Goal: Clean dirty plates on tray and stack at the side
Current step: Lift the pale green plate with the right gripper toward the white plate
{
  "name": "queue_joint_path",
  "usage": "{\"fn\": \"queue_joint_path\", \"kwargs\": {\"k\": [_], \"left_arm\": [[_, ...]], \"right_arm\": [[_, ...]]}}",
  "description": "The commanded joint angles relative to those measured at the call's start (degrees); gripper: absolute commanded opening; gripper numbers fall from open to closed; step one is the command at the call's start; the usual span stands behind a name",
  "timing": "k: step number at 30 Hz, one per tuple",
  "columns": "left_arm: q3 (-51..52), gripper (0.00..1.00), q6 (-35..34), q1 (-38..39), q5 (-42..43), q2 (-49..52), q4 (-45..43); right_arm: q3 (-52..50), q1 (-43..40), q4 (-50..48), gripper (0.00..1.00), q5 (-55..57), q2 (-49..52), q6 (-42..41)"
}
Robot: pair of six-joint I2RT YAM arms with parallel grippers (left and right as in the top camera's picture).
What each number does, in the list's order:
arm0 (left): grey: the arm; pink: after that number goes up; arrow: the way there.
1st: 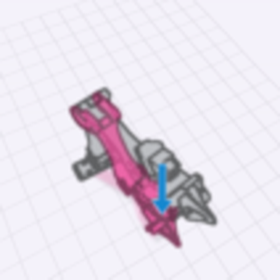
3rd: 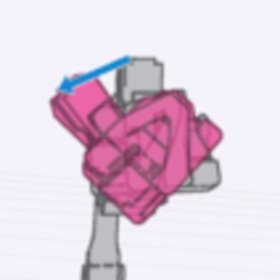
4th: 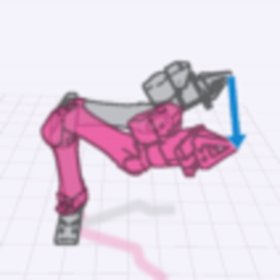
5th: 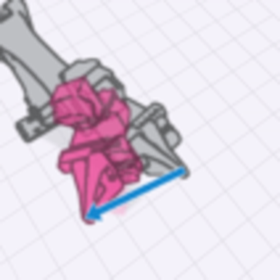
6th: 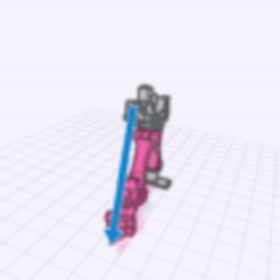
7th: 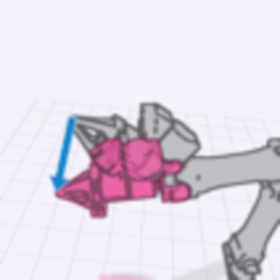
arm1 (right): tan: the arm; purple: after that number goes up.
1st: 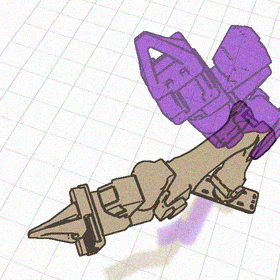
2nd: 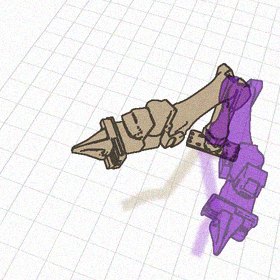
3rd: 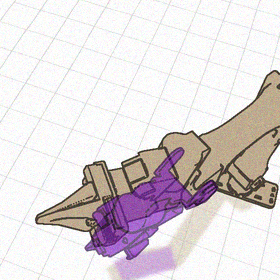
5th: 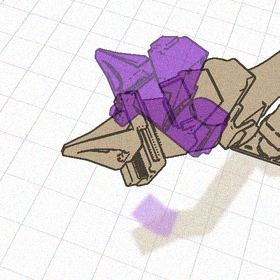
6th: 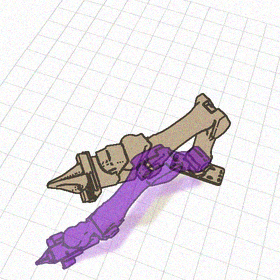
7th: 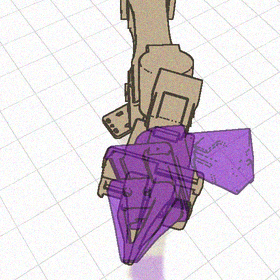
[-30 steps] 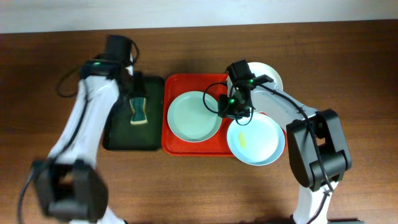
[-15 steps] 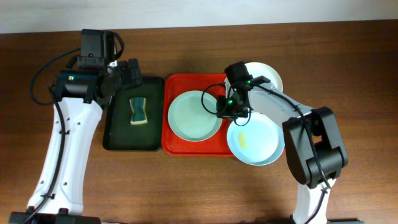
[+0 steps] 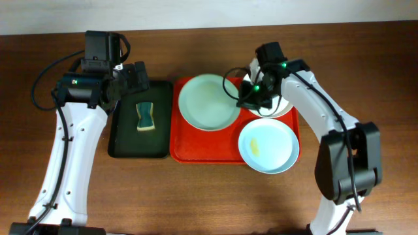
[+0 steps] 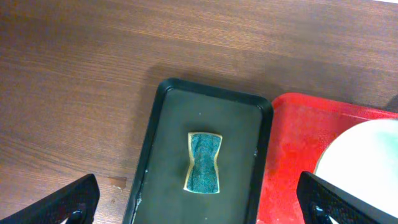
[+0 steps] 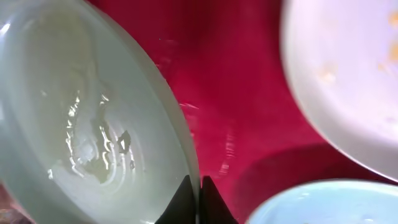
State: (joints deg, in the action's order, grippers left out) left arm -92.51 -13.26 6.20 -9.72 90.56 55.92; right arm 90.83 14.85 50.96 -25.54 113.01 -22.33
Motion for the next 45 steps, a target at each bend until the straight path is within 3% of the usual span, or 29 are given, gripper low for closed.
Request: {"fn": "queue_joint_path", "kwargs": {"k": [1,12,18,23,28,36,45], "left_arm": [[0.0,1.0,-0.2,0.0,-0.6,0.2,0.0],[0.0,0.99,-0.2,0.0,-0.6,0.2,-0.1],[0.0,0.99,-0.2,0.0,-0.6,0.2,-0.1],[0.0,0.99,-0.2,0.0,-0.6,0.2,-0.1],[0.0,0.99,-0.2,0.0,-0.6,0.2,-0.1],[0.0,0.99,-0.2,0.0,-0.6,0.2,-0.1],[0.0,0.99,-0.2,0.0,-0.6,0.2,-0.1]], "right_arm": [[3.4,4.2,-1.1,0.04,4.1,-2.0,-2.8],[3.3,21.1,-14.3,0.04,26.5,-1.6,-8.6],[3.3,29.6,-16.7,0.04,46.9,-1.0,-7.9],[3.3,34.3,-25.9,0.04,59.2,-1.0,4.3],[3.3,34.3,-30.6,0.04,61.2,-1.0,8.2],[3.3,34.2,-40.7,0.04,61.4,-1.0,25.2],[3.3,33.3,-50.6,0.04,63.9,-1.0,26.8]]}}
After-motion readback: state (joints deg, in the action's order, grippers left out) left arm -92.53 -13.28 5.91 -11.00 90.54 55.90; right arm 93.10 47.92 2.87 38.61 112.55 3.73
